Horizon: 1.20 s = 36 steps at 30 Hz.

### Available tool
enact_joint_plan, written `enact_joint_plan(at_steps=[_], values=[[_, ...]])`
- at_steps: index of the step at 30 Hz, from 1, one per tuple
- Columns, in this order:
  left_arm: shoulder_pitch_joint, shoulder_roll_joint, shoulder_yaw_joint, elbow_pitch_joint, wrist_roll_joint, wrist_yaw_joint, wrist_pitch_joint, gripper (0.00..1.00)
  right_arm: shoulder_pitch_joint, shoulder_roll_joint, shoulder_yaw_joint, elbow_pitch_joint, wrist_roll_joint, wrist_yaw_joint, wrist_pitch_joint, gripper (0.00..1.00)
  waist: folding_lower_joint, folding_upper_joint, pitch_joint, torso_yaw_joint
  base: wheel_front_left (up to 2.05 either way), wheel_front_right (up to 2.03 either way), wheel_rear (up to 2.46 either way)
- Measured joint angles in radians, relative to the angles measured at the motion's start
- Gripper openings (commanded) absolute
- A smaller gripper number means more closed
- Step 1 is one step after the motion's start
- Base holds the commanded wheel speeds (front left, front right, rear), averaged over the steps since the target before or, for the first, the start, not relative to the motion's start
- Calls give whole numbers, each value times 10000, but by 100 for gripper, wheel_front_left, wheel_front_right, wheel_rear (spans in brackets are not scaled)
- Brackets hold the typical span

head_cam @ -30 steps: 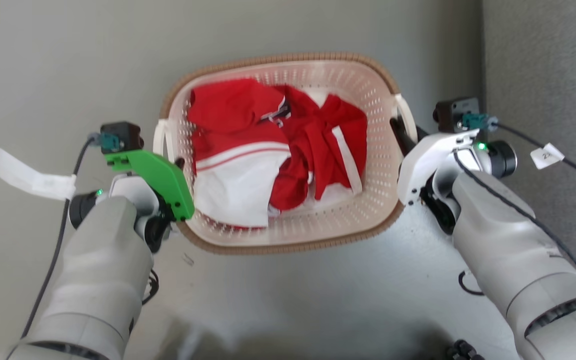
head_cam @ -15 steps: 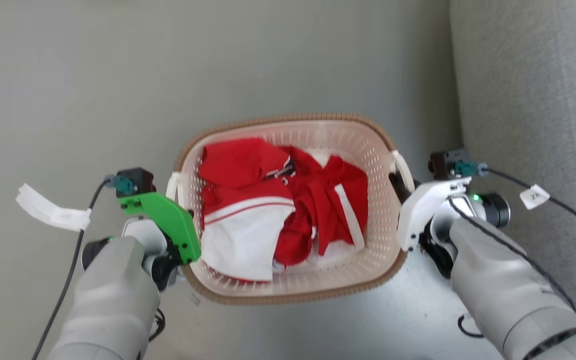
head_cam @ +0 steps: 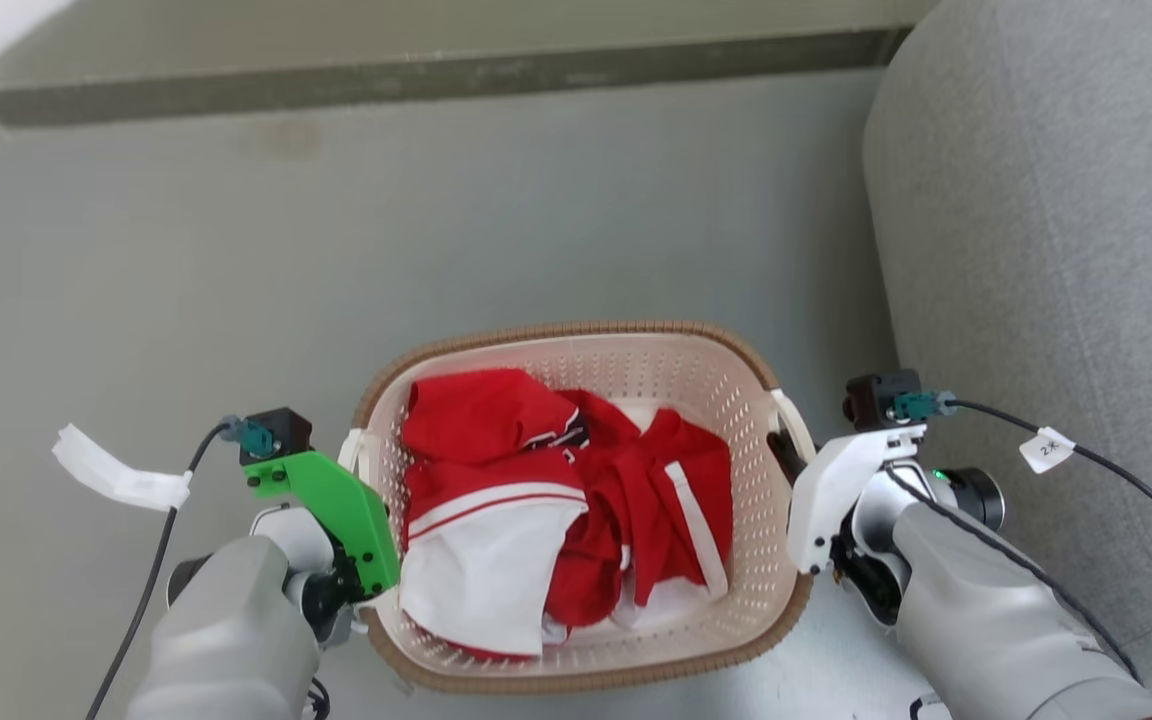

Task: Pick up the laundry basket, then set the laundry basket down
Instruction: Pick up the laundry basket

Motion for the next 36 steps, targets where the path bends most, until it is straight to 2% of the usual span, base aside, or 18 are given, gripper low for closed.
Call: enact_joint_plan(at_steps=[19,36], values=[[916,13,6,167,-274,0,704,0,842,-19,602,-167,951,-21,1047,0,0,0,-1748,-73,0,0,0],[1423,10,-67,215,-303,0,1057,0,1402,15,779,54,1678,-21,1755,0,0,0,-2649,-361,0,0,0]])
